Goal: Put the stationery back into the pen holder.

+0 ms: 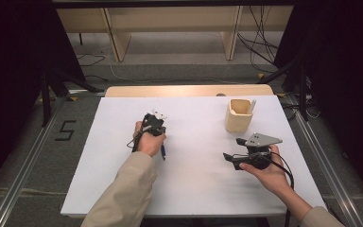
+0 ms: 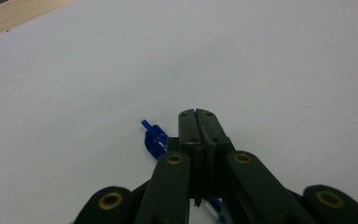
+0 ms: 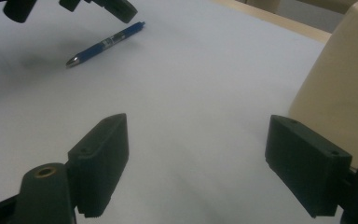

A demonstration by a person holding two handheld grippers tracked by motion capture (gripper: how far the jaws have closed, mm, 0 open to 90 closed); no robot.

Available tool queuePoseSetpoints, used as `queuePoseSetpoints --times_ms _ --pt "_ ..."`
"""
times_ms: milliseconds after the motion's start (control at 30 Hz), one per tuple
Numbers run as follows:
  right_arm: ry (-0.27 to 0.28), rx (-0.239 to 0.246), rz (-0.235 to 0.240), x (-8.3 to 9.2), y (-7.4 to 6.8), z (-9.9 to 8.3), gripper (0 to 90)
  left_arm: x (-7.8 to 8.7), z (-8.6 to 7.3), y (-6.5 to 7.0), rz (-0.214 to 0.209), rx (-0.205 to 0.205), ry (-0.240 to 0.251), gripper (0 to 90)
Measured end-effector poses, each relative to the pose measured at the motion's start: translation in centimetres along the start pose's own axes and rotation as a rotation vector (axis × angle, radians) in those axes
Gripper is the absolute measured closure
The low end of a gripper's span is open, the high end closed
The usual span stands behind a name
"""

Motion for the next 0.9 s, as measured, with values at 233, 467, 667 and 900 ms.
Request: queuePoseSetpoints --times_ms 233,467,667,900 --pt "-0.005 0.0 0.003 0.0 0.0 0.0 22.2 -1.3 0.1 -0.4 -0.004 -0.01 -0.001 89.6" --pt "0.002 -0.001 0.006 -0.1 -0.1 0.0 22.3 -1.7 0.6 -0.6 0.007 -0.022 0.004 89.7" --pt "-0.001 0.001 0.005 -0.1 -0.1 0.0 22.3 -2.4 0.5 -0.8 0.002 -0.021 -0.012 89.8" --pt "-0.005 -0.001 0.007 -0.1 -0.1 -0.1 22.3 -2.6 0.4 -0.7 0.002 -0.015 -0.021 89.7"
Point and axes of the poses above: each handheld gripper's, and its own axes: x roughly backward along the jaws, z roughly out of its top, y roughly to its right, the point moved 5 cm from there along -x, roughly forward along the jaws
